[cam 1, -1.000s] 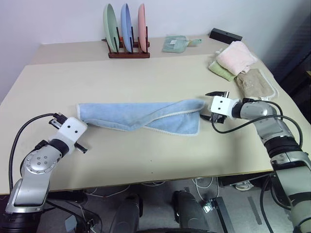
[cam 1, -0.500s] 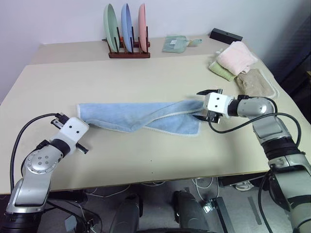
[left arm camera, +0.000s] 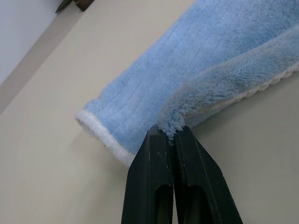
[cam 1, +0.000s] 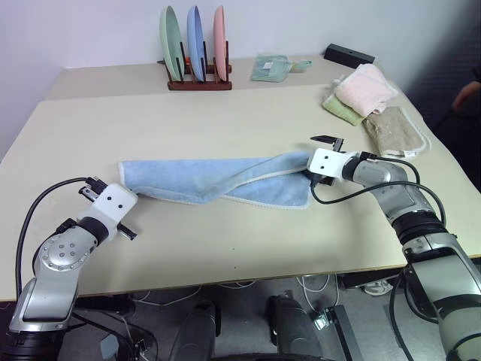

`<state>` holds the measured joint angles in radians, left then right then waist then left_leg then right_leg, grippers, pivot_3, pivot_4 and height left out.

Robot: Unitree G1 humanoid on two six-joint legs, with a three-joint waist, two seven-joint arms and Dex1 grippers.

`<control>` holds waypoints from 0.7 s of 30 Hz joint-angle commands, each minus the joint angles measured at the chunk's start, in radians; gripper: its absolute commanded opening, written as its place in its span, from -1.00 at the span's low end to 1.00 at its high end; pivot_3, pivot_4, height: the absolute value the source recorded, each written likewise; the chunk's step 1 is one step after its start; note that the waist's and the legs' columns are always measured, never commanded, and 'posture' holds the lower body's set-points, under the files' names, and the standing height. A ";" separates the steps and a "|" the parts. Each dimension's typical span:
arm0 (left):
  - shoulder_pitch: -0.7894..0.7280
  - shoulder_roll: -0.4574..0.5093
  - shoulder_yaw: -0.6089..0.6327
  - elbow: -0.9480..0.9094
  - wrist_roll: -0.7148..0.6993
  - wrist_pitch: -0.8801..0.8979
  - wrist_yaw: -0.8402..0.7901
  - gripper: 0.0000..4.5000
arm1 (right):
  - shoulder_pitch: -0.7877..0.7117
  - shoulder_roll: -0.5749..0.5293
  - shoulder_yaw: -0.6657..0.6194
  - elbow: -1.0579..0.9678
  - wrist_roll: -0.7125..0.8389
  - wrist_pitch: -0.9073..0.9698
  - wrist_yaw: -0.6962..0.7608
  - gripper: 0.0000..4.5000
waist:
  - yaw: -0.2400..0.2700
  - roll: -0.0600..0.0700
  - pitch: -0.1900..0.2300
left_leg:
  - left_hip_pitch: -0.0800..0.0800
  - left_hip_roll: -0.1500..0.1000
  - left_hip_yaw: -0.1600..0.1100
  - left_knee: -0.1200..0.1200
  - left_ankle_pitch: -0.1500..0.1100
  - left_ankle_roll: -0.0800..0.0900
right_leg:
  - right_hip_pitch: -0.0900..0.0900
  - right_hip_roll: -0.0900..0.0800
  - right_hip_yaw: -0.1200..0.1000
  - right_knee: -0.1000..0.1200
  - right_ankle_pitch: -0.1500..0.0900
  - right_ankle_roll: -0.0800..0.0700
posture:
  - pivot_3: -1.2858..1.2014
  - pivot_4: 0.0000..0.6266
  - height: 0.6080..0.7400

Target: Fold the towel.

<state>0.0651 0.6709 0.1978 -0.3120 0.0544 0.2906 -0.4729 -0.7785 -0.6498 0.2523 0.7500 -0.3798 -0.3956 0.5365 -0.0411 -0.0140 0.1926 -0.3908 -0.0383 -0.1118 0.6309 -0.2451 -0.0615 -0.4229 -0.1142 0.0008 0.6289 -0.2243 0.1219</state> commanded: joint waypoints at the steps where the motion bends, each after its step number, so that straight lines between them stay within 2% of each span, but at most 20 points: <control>1: -0.003 0.004 0.010 -0.015 0.002 -0.018 0.000 -1.00 | -0.020 -0.010 -0.002 0.000 -0.011 -0.058 -0.032 0.89 | -0.001 0.000 0.000 | 0.000 0.000 0.000 0.000 0.000 0.000 | 0.000 0.000 0.000 0.000 0.000 0.000 | 0.03 -0.52 1.00; 3: -0.003 0.004 0.009 -0.014 0.002 -0.019 -0.001 -1.00 | -0.017 -0.010 0.002 0.003 -0.016 -0.082 -0.034 0.62 | -0.001 0.000 0.000 | 0.000 0.000 0.000 0.000 0.000 0.000 | 0.000 0.000 0.000 0.000 0.000 0.000 | 0.03 -0.52 1.00; 6: -0.006 0.004 0.008 -0.014 0.002 -0.018 -0.001 -1.00 | -0.009 -0.014 0.010 0.006 -0.028 -0.114 -0.037 0.02 | -0.002 0.000 0.000 | 0.000 0.000 0.000 0.000 0.000 0.000 | 0.000 0.000 0.000 0.000 0.000 0.000 | 0.03 -0.52 1.00; 10: -0.005 0.004 0.009 -0.012 0.002 -0.019 -0.002 -1.00 | -0.008 -0.011 0.007 0.006 -0.026 -0.117 -0.038 -0.91 | -0.001 0.000 0.000 | 0.000 0.000 0.000 0.000 0.000 0.000 | 0.000 0.000 0.000 0.000 0.000 0.000 | 0.03 -0.52 1.00; 11: -0.004 0.005 0.010 -0.011 0.001 -0.021 -0.003 -1.00 | -0.008 -0.010 0.006 0.004 -0.024 -0.118 -0.038 -0.99 | -0.001 0.000 0.000 | 0.000 0.000 0.000 0.000 0.000 0.000 | 0.000 0.000 0.000 0.000 0.000 0.000 | 0.03 -0.52 1.00; 16: 0.003 0.007 0.026 0.001 -0.008 -0.034 -0.008 -1.00 | -0.013 -0.020 -0.005 -0.011 -0.016 -0.119 -0.035 -0.99 | -0.002 0.000 0.000 | 0.000 0.000 0.000 0.000 0.000 0.000 | 0.000 0.000 0.000 0.000 0.000 0.000 | 0.03 -0.52 1.00; 21: -0.071 -0.011 0.067 0.010 -0.079 -0.005 -0.007 -1.00 | -0.059 -0.045 -0.028 -0.008 -0.011 -0.114 -0.045 -0.99 | 0.002 0.000 0.000 | 0.000 0.000 0.000 0.000 0.000 0.000 | 0.000 0.000 0.000 0.000 0.000 0.000 | 0.03 -0.52 1.00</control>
<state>0.0134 0.6552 0.2261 -0.2831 -0.0022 0.2893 -0.4809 -0.7976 -0.6725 0.2649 0.7628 -0.4097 -0.5023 0.5097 -0.0395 -0.0139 0.1927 -0.3909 -0.0383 -0.1119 0.6314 -0.2451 -0.0615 -0.4228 -0.1142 0.0008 0.6290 -0.2242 0.1218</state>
